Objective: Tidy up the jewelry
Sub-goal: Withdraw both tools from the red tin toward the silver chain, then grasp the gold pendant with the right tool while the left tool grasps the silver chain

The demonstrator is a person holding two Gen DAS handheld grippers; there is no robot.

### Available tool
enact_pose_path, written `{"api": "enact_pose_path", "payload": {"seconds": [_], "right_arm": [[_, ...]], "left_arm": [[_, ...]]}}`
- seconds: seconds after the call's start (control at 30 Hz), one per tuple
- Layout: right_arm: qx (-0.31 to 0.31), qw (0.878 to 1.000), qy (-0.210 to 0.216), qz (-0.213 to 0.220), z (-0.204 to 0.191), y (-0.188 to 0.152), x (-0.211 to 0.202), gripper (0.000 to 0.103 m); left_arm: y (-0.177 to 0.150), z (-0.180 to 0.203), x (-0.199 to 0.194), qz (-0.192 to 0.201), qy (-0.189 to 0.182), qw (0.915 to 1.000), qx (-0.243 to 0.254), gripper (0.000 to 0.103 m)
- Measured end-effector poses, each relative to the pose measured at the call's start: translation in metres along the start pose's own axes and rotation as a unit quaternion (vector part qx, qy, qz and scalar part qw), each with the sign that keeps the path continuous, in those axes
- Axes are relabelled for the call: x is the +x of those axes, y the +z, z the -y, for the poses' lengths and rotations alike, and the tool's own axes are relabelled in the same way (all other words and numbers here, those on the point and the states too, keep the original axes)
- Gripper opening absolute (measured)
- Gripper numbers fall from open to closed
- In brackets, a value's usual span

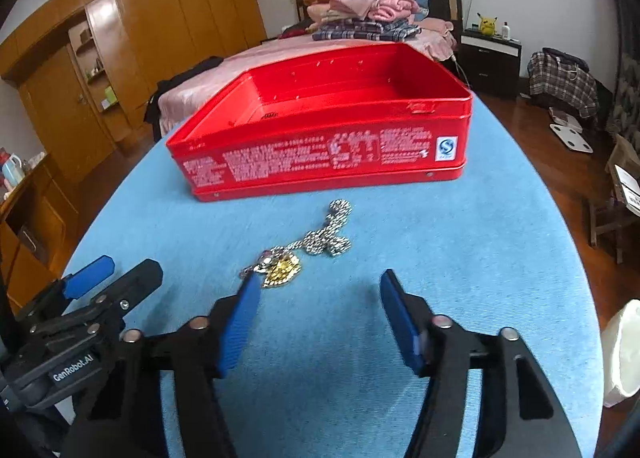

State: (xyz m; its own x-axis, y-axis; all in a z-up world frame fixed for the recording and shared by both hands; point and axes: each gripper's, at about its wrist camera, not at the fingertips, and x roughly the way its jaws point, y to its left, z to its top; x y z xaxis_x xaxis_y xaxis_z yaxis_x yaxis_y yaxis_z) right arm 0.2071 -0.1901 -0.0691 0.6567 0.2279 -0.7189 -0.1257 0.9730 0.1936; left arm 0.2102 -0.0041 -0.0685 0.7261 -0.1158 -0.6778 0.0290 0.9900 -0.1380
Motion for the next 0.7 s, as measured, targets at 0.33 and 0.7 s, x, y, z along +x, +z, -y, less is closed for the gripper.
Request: {"api": "enact_pose_path", "payload": {"seconds": [0.33,0.7], "right_arm": [[-0.027,0.999,-0.008,-0.018,-0.015,0.007,0.012,0.044],[-0.039,0.999,-0.025,-0.029,-0.021,0.01,0.018,0.039]], "left_arm": [[0.0,-0.001,0.001,-0.001,-0.005,1.0,-0.006,0.085],[-0.001,0.0,0.003,-0.004,-0.005,0.9999,-0.009,0.085]]}}
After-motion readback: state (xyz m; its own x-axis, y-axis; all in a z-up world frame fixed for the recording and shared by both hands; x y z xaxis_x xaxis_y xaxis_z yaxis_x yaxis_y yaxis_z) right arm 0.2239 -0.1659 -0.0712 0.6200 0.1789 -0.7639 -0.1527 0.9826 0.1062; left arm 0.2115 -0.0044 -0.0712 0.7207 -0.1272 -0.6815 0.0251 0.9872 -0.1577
